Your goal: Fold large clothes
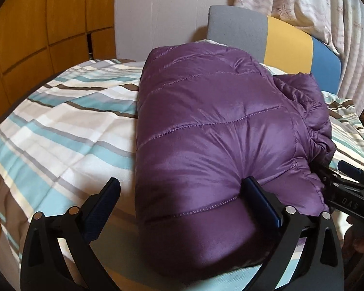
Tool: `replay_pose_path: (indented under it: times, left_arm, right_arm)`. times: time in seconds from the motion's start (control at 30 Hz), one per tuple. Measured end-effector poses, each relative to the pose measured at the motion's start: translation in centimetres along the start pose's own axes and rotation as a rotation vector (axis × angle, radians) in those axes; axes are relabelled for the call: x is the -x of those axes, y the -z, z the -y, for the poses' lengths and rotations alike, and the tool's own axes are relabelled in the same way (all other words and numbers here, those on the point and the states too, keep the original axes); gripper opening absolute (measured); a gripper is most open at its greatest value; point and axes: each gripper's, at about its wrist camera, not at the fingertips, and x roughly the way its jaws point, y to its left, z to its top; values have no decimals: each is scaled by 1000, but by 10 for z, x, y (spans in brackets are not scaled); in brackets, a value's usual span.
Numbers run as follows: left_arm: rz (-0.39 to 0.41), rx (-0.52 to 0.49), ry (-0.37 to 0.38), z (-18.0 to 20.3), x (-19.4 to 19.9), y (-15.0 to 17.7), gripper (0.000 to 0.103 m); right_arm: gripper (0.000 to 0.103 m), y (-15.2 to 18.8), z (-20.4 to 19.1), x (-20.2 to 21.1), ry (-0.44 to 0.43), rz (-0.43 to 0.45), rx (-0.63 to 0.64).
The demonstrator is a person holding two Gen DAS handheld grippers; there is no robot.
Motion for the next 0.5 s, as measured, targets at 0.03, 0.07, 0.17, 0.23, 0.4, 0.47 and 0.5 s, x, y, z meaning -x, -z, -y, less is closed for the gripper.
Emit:
replay_pose_path:
  times: [0.03,0.07,0.17,0.23,0.4,0.47,0.5]
  left_arm:
    - [-5,3,7,0,4,0,100]
    - [-6,2,10,0,8,-1,100]
    - [-2,-36,2,4,23,-2,100]
    - [3,-69,-14,8,34,-1,100]
    - [79,-122,-34,18,66,1,100]
    - [96,-113,-28,19,79,0,100]
    - [102,-99,-19,18,86,0,100]
  right_arm:
    - [101,0,-1,3,4,1,5]
    - [101,-1,-2,10,3,1,6]
    - [101,3,0,29,-48,2,-28]
    - [101,7,0,42,-81,-1,-49]
    - [101,13,-8,68,-100,-11,-14]
    - [101,16,-13,80,-106,-21,-2]
    - [101,17,-12,83,-108,-21,0]
